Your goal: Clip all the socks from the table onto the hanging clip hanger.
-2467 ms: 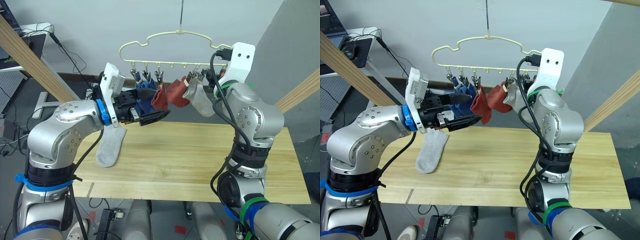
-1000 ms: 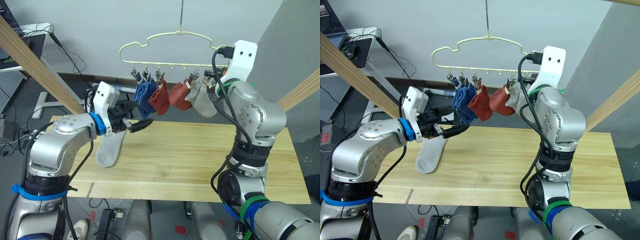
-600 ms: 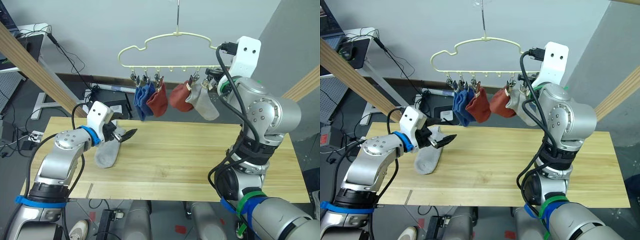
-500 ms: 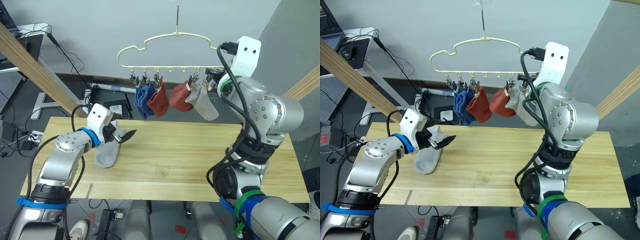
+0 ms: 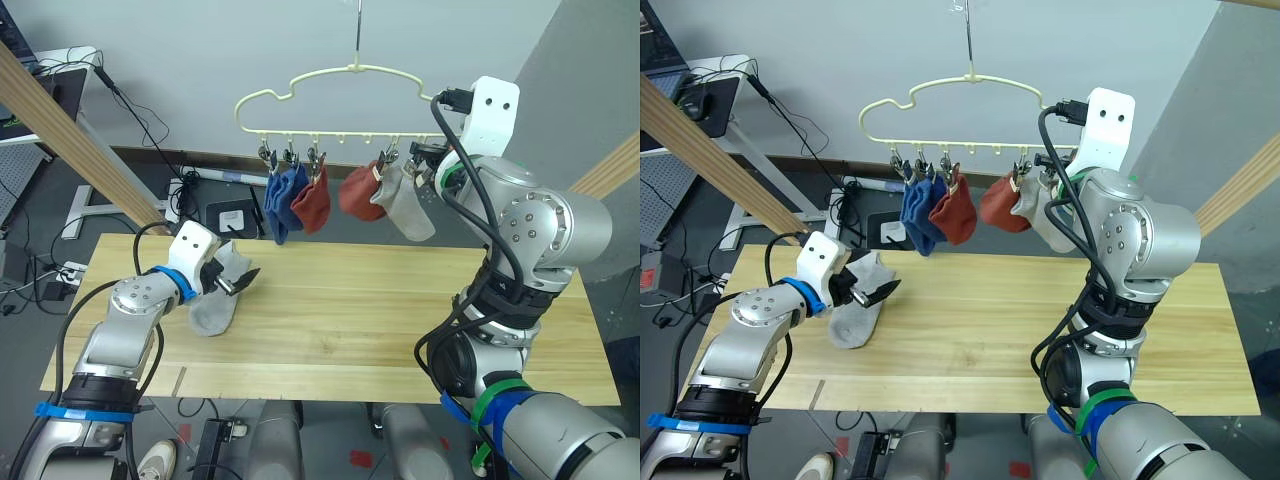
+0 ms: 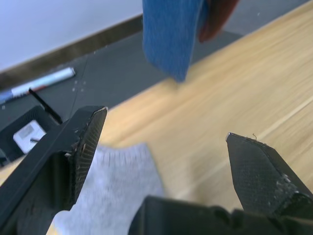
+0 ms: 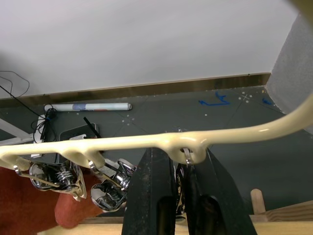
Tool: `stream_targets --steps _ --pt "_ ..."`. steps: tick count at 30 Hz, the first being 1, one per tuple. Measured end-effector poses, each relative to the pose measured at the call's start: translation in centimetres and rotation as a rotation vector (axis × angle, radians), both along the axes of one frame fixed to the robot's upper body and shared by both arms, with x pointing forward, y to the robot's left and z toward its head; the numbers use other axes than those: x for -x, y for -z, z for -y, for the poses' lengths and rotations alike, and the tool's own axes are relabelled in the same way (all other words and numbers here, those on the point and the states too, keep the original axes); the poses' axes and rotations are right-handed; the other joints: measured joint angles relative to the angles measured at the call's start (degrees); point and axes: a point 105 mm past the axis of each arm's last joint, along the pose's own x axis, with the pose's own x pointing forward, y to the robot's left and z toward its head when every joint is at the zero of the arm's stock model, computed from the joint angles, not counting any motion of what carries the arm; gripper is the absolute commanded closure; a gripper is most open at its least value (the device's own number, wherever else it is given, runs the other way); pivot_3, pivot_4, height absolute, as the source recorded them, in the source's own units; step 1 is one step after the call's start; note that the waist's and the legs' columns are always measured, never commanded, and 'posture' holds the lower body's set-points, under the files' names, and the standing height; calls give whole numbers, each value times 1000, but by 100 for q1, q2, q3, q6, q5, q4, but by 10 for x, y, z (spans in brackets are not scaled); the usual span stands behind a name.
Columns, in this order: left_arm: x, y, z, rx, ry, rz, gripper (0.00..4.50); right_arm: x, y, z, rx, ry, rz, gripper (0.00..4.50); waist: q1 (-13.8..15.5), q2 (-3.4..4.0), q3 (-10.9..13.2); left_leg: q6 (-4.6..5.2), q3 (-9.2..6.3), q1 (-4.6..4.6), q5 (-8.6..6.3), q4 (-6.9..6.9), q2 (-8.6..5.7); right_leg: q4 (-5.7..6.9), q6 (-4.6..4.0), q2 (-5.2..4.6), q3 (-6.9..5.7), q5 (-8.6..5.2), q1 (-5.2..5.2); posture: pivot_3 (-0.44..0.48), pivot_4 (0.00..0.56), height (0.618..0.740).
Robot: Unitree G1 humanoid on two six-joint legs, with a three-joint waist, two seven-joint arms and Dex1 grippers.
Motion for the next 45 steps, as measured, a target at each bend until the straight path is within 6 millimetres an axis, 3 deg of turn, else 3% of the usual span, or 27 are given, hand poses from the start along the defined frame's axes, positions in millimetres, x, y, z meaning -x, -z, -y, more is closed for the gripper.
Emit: stream_targets --steps 9,18,25,29,41,45 --pt "-7 16 -28 -23 -122 -20 0 0 1 0 2 1 -7 4477 3 0 0 0 1 0 0 0 0 0 1 0 0 0 0 -51 341 740" --pt "-28 17 -29 60 -196 -20 0 1 1 1 4 3 -9 4477 1 -1 0 0 -1 -2 0 0 -1 0 1 0 -2 0 0 -64 345 740" --pt "-30 31 -35 113 -258 -134 0 3 1 1 5 2 -8 4477 -38 -1 0 0 -1 -1 0 0 0 3 1 1 -2 0 0 -70 349 740" --pt "-29 33 -33 127 -265 -178 830 3 1 1 5 0 -9 4500 -47 -1 -1 0 0 3 0 2 -1 8 1 0 0 0 2 -70 349 740" --pt "-23 37 -26 129 -248 -231 4374 4 0 0 3 -10 -3 4500 -141 -1 -1 0 -2 11 1 4 -1 28 2 1 0 -1 2 -70 352 740" --pt "-23 37 -26 128 -246 -231 4474 4 0 1 5 -5 -8 4500 -140 -1 -1 0 -2 11 1 3 -1 27 2 1 1 -1 2 -71 352 740"
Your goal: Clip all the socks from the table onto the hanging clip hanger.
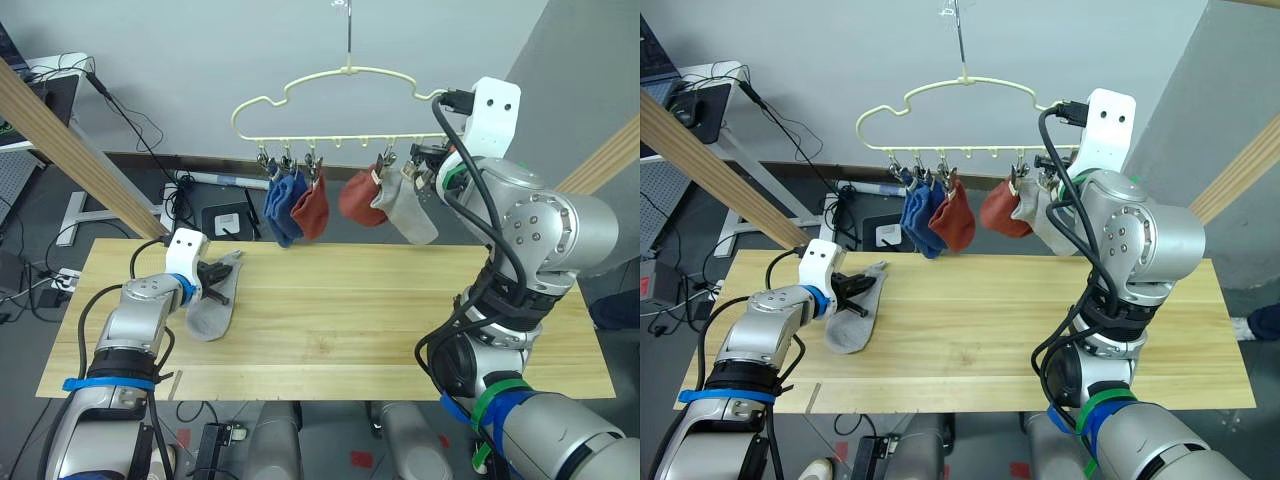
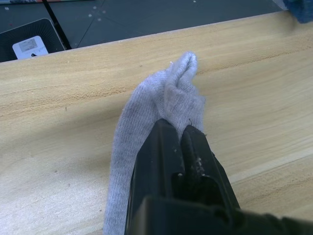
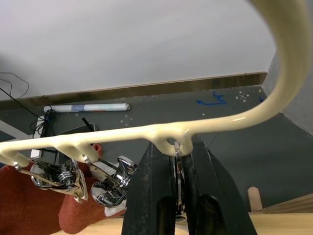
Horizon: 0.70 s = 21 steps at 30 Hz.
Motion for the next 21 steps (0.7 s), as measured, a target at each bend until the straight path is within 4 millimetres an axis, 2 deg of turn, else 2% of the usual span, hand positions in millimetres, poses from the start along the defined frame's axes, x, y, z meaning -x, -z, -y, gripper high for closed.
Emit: stream_targets --steps 6,9,12,17,21 --pt "2 0 1 22 4 -2 4474 0 0 0 3 5 -1 4500 0 0 0 0 1 -1 0 -1 0 -5 0 0 1 0 0 -71 352 740" --pt "9 1 14 124 42 -23 4474 0 0 1 4 10 -1 4500 0 0 0 0 0 -3 0 -4 1 -11 0 -1 0 0 0 -67 351 740" --pt "20 -3 35 264 118 -59 4474 0 0 1 4 10 -2 4500 17 -1 1 0 -4 -14 0 -4 0 -22 0 -1 -4 0 -1 -62 350 740" --pt "33 -45 77 403 308 -35 4474 0 1 -1 -1 3 -3 4500 16 -1 1 0 -4 -17 0 -6 -1 -30 0 -2 -3 0 -1 -63 348 740" --pt "44 -58 100 432 413 -48 4474 0 1 -2 -11 -4 -5 4500 3 -1 1 0 -5 -15 0 -10 -1 -30 0 -1 -4 0 -1 -65 348 740"
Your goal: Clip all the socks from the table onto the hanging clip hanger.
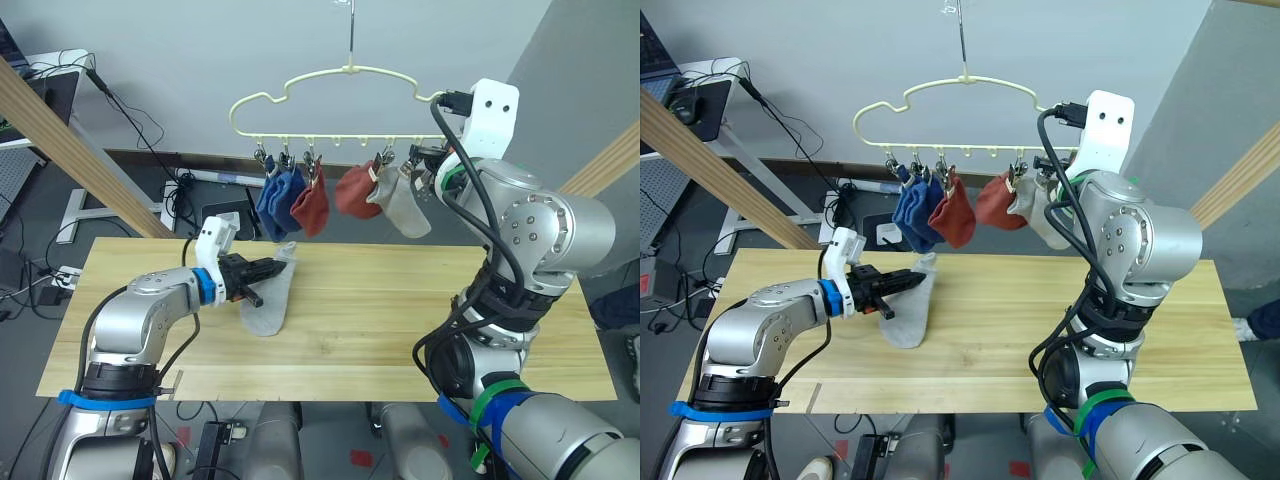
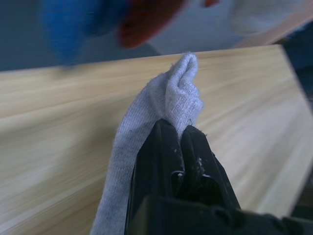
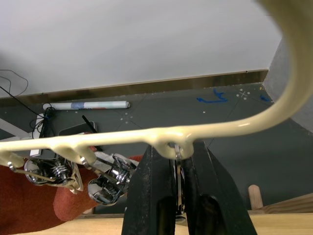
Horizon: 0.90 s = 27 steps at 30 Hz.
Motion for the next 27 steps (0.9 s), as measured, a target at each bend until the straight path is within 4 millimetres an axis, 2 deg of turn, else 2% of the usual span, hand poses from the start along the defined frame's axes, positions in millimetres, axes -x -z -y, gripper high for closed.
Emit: stream_targets --steps 7,12,21,27 --pt "4 -37 42 42 160 74 4474 0 0 -3 -33 -11 -7 4500 11 0 0 0 2 -2 0 2 -3 -8 0 -1 2 0 1 -72 346 740" --pt "3 -54 69 59 245 130 4474 1 -6 -4 -49 -13 1 4500 0 0 0 0 1 -2 0 -4 -1 -11 0 1 0 0 0 -78 346 740" --pt "-13 -65 113 101 323 200 4474 2 -10 -6 -63 -21 -2 4500 -7 2 1 0 4 -5 0 -6 -4 -21 0 0 2 0 0 -89 342 740" --pt "-24 -62 129 109 322 217 4474 2 -10 -6 -67 -18 -5 4500 -6 2 1 0 5 -6 0 -9 -3 -25 -1 0 2 1 0 -95 340 740"
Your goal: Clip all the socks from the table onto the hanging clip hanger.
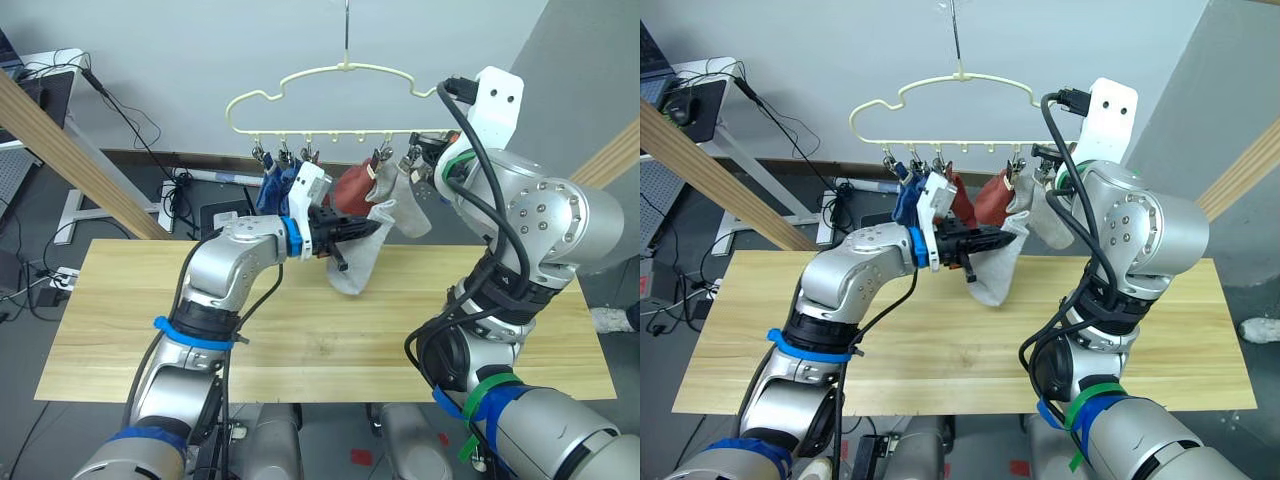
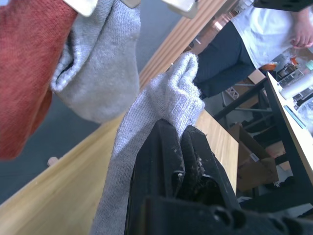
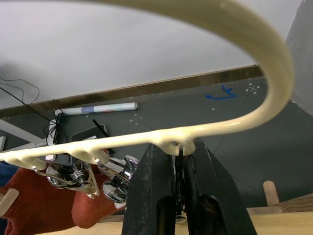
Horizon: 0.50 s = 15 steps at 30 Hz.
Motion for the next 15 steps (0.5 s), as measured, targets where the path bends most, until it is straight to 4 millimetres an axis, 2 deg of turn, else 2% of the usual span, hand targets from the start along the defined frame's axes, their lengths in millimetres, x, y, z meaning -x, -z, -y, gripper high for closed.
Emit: stream_targets --steps 4,15 --pt "-7 3 6 2 -12 6 4474 0 0 1 -1 6 -2 4500 -2 0 0 0 -2 -3 0 1 0 -2 0 0 -2 0 0 -99 339 740" --pt "-16 -7 24 25 -3 47 4474 0 1 2 1 20 -5 4500 -4 0 0 0 -1 -5 0 1 -1 -4 0 -1 -2 0 0 -116 333 740"
